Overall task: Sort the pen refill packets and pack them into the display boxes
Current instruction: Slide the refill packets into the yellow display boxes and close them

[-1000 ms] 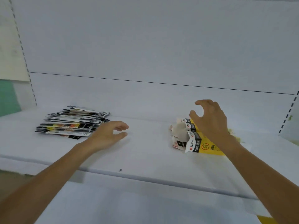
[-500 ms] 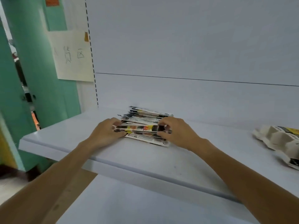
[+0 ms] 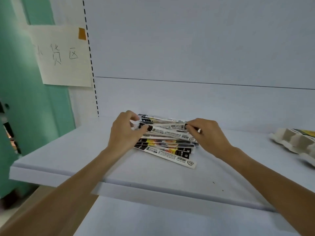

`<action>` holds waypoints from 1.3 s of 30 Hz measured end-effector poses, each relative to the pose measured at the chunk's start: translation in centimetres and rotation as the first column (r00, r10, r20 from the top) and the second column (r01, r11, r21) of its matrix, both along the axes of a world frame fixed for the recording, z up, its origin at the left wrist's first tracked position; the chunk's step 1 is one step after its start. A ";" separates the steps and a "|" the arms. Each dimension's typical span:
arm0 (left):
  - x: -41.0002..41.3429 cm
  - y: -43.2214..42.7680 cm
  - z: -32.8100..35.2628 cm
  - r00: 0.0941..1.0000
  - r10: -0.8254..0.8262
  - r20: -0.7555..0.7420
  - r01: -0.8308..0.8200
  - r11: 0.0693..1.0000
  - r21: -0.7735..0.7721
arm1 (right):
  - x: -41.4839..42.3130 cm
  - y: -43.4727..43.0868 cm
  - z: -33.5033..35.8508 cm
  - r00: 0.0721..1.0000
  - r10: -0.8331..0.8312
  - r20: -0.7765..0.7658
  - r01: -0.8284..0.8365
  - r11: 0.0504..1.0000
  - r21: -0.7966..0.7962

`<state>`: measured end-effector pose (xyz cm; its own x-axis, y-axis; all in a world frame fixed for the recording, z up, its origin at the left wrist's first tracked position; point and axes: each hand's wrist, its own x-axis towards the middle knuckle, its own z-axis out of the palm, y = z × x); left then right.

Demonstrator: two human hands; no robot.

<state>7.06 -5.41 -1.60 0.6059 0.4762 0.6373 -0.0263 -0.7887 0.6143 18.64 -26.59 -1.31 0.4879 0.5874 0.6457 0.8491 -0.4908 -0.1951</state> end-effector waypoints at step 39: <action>1.7 0.5 2.1 0.964 -0.263 -0.047 0.200 0.827 -0.525 | -3.8 5.6 0.7 1.000 0.005 0.004 -0.004 0.971 -0.241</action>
<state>8.75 -4.92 0.47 0.7922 0.5506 0.2633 -0.0746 -0.3408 0.9372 14.83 -20.94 -0.64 0.4826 0.7280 0.4870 0.8519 -0.5193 -0.0679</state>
